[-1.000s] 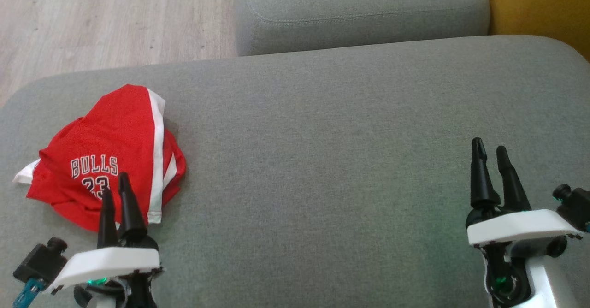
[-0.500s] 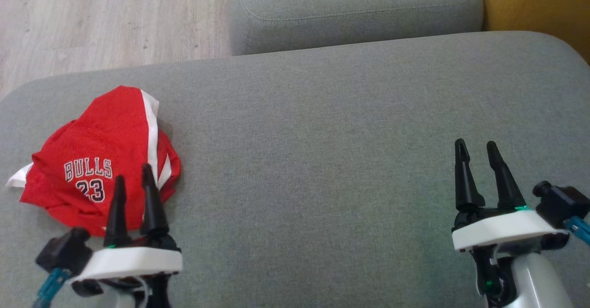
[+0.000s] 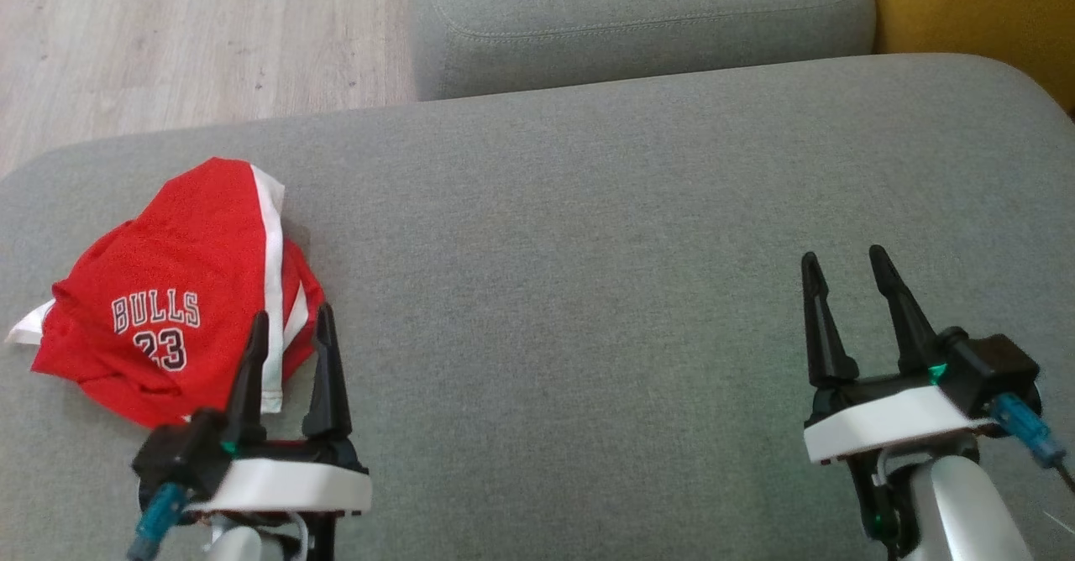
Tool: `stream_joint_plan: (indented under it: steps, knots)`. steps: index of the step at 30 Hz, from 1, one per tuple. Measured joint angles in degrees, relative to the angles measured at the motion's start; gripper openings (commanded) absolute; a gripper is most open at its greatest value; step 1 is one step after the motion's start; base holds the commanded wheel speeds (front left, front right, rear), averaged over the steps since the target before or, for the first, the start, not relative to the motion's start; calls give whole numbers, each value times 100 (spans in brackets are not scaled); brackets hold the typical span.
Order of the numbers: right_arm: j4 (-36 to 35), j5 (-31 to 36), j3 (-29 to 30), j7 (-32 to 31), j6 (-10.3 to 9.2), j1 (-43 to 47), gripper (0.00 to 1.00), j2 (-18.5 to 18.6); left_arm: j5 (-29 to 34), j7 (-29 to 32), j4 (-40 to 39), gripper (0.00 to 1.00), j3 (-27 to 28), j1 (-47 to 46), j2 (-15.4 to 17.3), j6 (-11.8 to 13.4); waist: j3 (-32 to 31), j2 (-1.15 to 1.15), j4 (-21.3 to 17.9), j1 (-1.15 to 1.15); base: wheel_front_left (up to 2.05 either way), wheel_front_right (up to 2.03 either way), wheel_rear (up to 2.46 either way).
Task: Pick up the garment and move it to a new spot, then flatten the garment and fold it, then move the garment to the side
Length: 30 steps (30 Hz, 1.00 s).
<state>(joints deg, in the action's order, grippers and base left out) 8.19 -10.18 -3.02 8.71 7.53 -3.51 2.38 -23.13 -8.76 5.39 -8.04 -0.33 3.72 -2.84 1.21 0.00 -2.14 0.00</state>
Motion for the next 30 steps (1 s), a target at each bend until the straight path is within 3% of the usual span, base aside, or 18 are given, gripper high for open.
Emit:
stream_joint_plan:
  steps: [25,30]
  knots:
    - [-111,2348,-252,446,0,-72,100,9,2026,-426,151,100,-1139,-145,608,865,48,0,-85,0,0,0,0]
    - [-124,2535,-240,552,0,-71,100,10,1970,-550,111,100,-1173,-171,565,989,40,0,-85,0,0,0,0]
